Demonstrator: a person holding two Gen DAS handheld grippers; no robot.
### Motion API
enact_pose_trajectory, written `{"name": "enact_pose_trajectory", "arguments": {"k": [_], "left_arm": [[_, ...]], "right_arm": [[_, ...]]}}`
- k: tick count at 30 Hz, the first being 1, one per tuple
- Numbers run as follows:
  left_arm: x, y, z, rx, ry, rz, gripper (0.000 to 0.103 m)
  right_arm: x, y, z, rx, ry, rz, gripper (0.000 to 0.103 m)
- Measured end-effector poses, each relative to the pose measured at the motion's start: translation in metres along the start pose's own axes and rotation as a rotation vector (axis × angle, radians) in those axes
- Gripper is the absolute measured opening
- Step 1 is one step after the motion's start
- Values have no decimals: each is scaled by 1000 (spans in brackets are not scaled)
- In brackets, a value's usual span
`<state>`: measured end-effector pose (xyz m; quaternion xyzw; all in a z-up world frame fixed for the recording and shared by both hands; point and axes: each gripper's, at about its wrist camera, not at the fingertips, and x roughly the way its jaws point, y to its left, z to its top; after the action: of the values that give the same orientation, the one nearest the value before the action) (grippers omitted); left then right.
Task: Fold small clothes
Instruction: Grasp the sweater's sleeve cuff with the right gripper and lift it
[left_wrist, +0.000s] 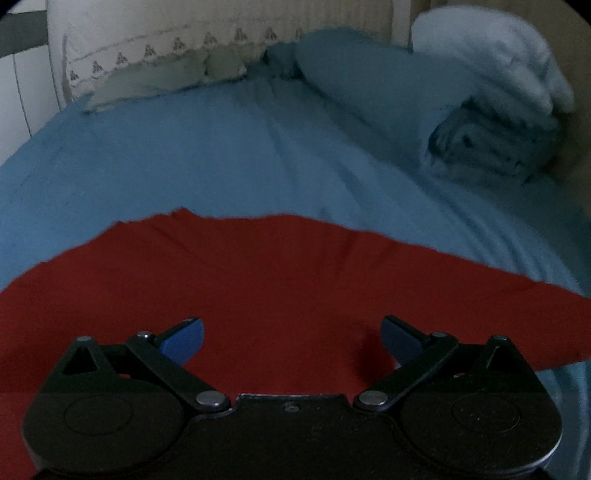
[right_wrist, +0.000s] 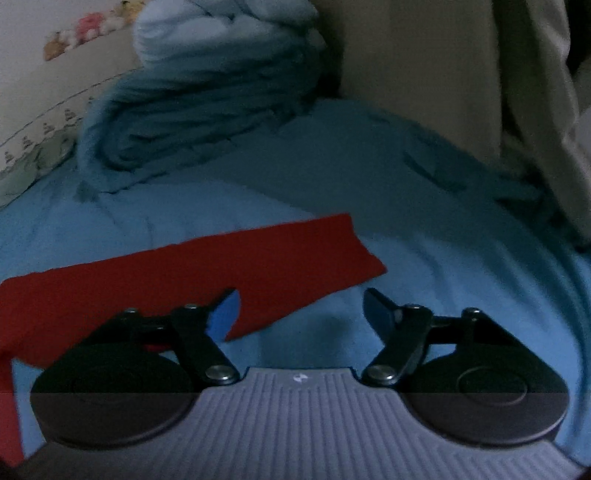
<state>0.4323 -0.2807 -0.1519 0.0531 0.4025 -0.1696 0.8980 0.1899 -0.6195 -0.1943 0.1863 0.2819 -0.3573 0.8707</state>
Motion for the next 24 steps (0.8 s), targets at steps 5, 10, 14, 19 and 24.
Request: {"name": "enact_pose_trajectory", "arguments": {"k": [5,10,14,19,24], "left_arm": [[37,-2,0,3,49,16,102],[63,-5,2,15,76,51,101],[80,-5,4,16,104,65,102],[84,-4,8,31,122,61,103],[43,35,20,-19,55,42,102]], "right_arm": [[34,-12,-4,106,-6,-1,73],[48,-17,-1,191,-32,-6,39],[44,-7,9,179,-40,-14,20],[23,27,35,136,-76,60,20],[-8,102,73,94,-120,214,20]]}}
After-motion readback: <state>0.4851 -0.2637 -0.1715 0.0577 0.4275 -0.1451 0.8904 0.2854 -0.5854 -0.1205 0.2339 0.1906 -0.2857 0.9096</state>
